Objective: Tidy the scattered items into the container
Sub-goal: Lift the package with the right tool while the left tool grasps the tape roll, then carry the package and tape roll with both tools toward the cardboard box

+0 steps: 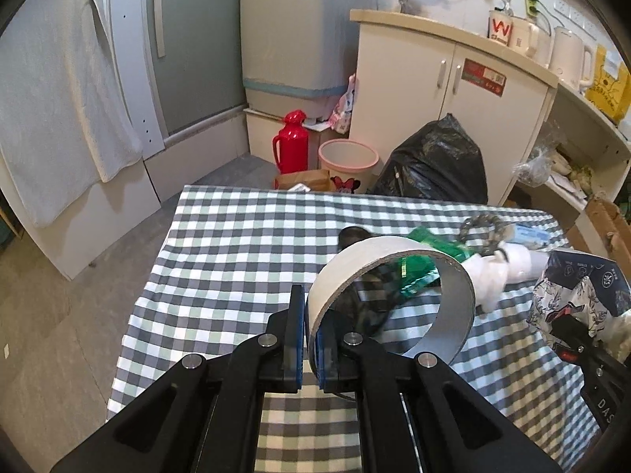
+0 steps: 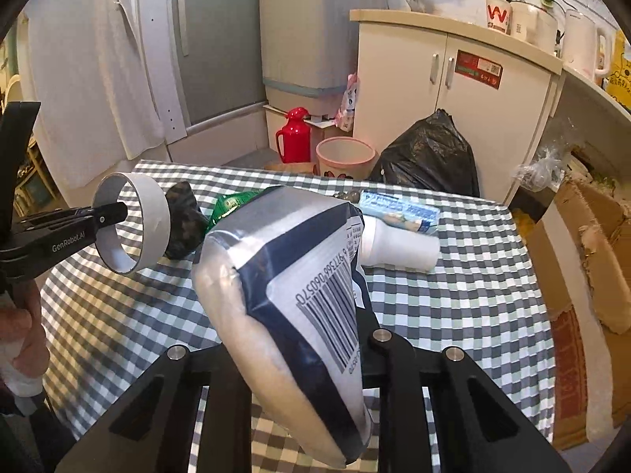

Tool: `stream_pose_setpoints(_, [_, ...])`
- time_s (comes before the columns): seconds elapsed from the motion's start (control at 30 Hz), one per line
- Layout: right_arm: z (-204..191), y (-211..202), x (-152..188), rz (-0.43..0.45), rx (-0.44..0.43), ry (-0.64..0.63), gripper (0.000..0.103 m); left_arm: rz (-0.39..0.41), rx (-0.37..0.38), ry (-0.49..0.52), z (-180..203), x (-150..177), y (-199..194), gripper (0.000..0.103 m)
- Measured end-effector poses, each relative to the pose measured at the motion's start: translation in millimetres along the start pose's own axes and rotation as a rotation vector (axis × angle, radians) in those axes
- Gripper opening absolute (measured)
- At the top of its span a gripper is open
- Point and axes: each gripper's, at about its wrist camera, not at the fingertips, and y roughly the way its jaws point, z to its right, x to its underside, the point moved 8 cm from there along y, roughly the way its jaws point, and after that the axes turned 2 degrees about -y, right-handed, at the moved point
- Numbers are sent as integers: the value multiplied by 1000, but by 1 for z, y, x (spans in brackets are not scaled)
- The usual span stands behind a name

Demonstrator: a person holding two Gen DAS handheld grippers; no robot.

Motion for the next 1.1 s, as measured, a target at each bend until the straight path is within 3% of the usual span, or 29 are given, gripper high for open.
stream_pose_setpoints(0.5, [2,-57,-13,88,5,3,20,94,37,39,31,-6,-56,5])
stream_pose_setpoints(1.1, [19,-112,-33,158,-80,20,21,178,23,64,68,-28,-134,5])
